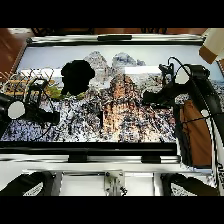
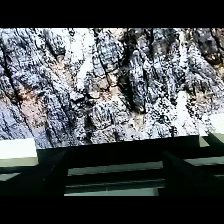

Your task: Fold the shirts.

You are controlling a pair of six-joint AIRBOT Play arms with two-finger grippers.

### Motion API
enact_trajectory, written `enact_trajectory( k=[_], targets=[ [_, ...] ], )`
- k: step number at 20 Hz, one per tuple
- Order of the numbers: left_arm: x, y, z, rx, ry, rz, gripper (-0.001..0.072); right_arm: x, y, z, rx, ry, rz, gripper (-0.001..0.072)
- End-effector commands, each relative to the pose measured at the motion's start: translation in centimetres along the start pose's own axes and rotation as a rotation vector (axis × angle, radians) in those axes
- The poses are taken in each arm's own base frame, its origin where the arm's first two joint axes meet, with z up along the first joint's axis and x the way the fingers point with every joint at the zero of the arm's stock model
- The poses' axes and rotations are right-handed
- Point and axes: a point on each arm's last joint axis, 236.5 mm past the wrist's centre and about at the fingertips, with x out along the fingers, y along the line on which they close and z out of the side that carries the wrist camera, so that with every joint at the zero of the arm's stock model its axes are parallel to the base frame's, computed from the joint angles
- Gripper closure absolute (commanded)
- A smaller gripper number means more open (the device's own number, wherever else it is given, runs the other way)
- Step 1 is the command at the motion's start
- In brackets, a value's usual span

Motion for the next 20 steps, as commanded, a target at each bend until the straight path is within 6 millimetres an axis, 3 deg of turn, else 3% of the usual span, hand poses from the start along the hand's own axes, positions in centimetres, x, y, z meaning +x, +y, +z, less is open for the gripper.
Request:
enact_trajectory(
  k=[1,18,20],
  targets=[
    [0.0,0.0,0.0,0.001,-0.001,0.000,0.0017,0.0,0.0,0.0,-0.001,0.000,0.000,0.0064],
    [0.0,0.0,0.0,0.001,-0.001,0.000,0.0017,0.0,0.1,0.1,0.000,-0.005,0.002,0.0065],
    [0.1,-0.3,1.4,0.000,-0.054,-0.010,0.0017,0.0,0.2,0.1,0.000,-0.006,0.005,0.0064]
  ],
)
